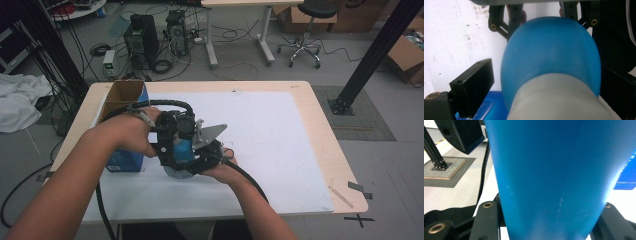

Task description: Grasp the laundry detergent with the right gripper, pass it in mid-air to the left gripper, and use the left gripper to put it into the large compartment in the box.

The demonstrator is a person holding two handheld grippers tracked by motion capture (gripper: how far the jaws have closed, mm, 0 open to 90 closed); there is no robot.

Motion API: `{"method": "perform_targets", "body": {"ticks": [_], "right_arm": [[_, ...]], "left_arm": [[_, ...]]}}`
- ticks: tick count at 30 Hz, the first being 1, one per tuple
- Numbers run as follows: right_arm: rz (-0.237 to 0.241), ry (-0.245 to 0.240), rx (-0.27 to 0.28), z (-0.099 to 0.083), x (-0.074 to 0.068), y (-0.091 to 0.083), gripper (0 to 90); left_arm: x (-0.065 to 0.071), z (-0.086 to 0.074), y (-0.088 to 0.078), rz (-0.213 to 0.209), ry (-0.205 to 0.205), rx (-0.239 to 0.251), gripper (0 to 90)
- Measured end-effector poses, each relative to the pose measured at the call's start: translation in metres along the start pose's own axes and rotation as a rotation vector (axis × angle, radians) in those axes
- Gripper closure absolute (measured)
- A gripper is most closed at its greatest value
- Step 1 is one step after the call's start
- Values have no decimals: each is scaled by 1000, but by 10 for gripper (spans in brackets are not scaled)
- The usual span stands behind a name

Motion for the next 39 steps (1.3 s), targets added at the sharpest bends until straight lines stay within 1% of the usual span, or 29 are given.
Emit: {"method": "perform_targets", "body": {"ticks": [1, 4, 5, 6, 8, 10, 11, 14, 16, 22, 24, 27, 29, 31, 32, 33, 39], "right_arm": [[3, 2, 0, 0, 0, 0, 471], [1, 4, 3, 1, -1, -1, 471], [-3, -2, 2, 1, 0, -1, 470], [-2, -2, 3, 1, 0, -2, 470], [-2, 5, 5, 1, 0, -2, 470], [-2, 7, 3, 1, 0, -3, 471], [-5, 1, 1, 1, 1, -3, 471], [-5, 3, 2, 1, 1, -3, 471], [-4, 3, 3, 1, 0, -3, 471], [-1, 7, 11, 3, 0, -3, 471], [-1, 6, 13, 3, 0, -3, 471], [-4, 1, 14, 3, 0, -4, 470], [-2, 6, 17, 3, 0, -3, 470], [-1, 8, 17, 3, 0, -4, 470], [-4, 0, 18, 3, 0, -4, 470], [-2, 7, 19, 3, 0, -3, 470], [-3, 2, 16, 3, -1, -3, 470]], "left_arm": [[0, 0, 0, 2, 1, -2, 97], [0, 0, -1, 7, 1, -3, 108], [0, 0, -2, 12, 2, 0, 146], [0, 1, -2, 16, 4, -3, 158], [0, 0, -2, 11, 1, -9, 156], [-1, 0, -3, 17, 0, -8, 158], [-1, 0, -3, 17, -2, -8, 164], [0, 0, -3, 15, -3, -13, 182], [0, 0, -3, 17, -2, -15, 212], [0, 1, -4, 7, 1, -13, 254], [0, 1, -4, 7, 2, -6, 267], [0, 2, -5, 6, 2, -11, 273], [0, 2, -5, 9, 2, -12, 278], [1, 2, -5, 10, 6, -13, 295], [1, 2, -5, 11, 5, -13, 303], [1, 2, -5, 11, 3, -12, 310], [2, 3, -6, 10, 9, -17, 329]]}}
Point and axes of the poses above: each handheld gripper's, and its own axes: y roughly forward along the jaws, z roughly out of its top, x roughly to its right, the point moved 6 cm from there along y, roughly forward along the jaws, and after that the axes turned 7 degrees about y, right-handed, at the moved point
